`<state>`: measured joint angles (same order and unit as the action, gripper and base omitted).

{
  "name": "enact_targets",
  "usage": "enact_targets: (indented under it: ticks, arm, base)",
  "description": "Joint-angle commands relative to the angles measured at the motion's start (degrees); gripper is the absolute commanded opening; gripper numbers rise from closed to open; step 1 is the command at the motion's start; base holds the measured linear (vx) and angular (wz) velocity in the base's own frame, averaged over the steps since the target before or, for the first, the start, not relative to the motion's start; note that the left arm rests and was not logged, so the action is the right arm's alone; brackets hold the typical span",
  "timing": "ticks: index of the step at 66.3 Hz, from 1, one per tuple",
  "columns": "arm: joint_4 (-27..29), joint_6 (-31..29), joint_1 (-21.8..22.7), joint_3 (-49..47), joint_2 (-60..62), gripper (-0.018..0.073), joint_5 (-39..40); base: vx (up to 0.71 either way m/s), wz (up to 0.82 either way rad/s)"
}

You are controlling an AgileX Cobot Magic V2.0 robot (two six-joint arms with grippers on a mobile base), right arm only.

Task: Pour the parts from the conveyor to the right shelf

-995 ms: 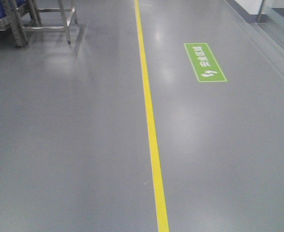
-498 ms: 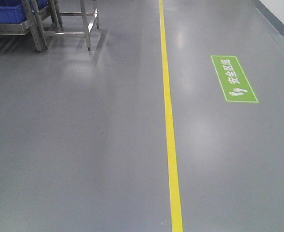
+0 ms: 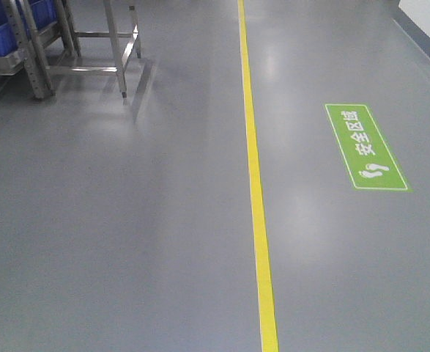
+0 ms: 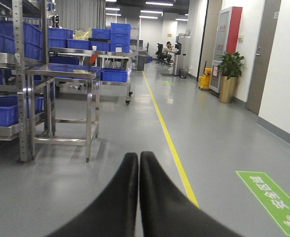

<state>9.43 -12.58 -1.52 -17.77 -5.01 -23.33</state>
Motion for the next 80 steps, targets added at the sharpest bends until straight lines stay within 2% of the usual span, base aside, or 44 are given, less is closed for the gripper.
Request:
enact_targets:
  ticks: [1, 80]
  arm:
    - [0.0, -0.6, 0.3, -1.5, -0.7, -0.0004, 4.7]
    - [0.0, -0.6, 0.3, -1.5, -0.7, -0.0004, 4.7]
  base:
    - [0.65, -0.09]
    - [0.72, -0.03]
